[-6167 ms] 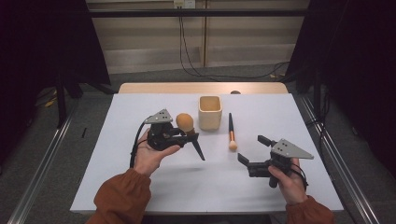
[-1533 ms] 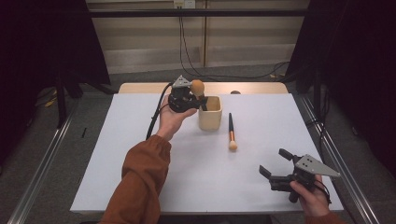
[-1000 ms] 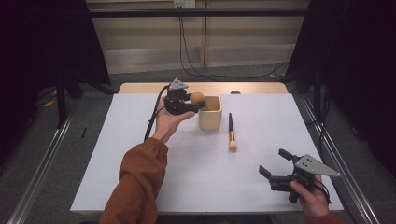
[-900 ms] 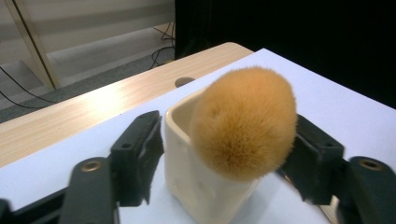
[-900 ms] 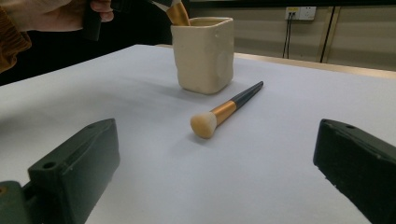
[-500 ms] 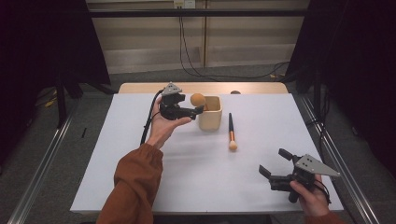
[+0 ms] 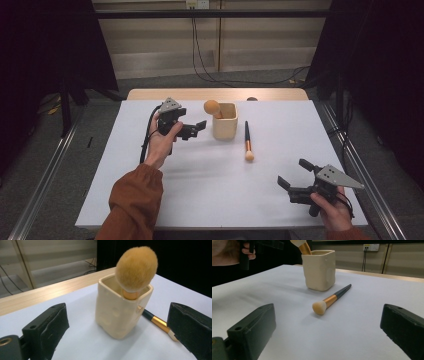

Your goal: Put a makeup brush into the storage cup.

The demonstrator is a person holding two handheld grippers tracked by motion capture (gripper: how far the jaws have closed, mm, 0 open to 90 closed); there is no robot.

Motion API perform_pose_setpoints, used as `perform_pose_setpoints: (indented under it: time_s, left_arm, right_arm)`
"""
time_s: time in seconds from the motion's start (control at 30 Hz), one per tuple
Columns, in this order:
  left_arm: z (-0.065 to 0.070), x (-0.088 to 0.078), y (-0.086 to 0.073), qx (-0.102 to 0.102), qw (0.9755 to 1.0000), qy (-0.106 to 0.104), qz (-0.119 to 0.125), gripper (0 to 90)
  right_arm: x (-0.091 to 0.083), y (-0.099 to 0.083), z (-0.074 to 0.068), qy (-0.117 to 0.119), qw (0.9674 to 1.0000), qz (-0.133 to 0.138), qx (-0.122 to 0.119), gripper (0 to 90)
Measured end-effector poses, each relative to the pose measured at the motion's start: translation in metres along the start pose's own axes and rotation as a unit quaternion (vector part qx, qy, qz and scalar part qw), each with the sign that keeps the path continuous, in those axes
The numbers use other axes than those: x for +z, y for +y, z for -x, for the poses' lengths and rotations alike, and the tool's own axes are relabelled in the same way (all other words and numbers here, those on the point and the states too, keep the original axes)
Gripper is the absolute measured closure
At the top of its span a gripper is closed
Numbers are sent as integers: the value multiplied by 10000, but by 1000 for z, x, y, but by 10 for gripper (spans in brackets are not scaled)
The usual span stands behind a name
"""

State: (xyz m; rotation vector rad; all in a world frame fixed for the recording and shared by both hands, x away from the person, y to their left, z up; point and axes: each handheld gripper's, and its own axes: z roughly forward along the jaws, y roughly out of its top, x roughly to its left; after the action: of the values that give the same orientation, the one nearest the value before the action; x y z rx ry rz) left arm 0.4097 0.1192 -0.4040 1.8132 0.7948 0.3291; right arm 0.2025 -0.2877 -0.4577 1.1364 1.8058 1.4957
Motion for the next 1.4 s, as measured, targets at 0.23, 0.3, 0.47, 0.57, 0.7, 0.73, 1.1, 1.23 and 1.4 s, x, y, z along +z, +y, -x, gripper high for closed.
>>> perform_pose_setpoints:
  time_s: [0.23,0.3,0.47,0.57,0.7,0.73,1.1,1.23,1.4]
  left_arm:
    - [2,-16,-6,85,9997,-28,205,47]
    - [1,-21,-10,123,9996,-55,262,42]
    - [0,-39,-17,101,9993,-78,357,41]
    - [-1,-52,-21,157,9991,3,406,38]
    - [-1,-66,-27,170,9991,66,377,38]
    - [0,-70,-30,203,9990,35,406,38]
    - [8,-105,-52,187,9968,416,659,37]
    - [9,-114,-61,239,9965,403,688,38]
    - [11,-124,-71,162,9969,414,646,36]
  right_arm:
    - [0,1,1,-27,10000,7,9,0]
    - [0,0,1,-37,10000,11,4,0]
    - [0,0,2,-61,10000,15,11,0]
    - [0,0,2,-75,10000,10,0,0]
    - [0,1,1,-79,10000,21,29,0]
    - [0,1,1,-72,10000,12,23,0]
    - [2,1,2,-85,10000,3,-42,0]
    - [2,1,1,-68,10000,-2,-59,0]
    - [2,2,2,-88,9999,-5,-63,0]
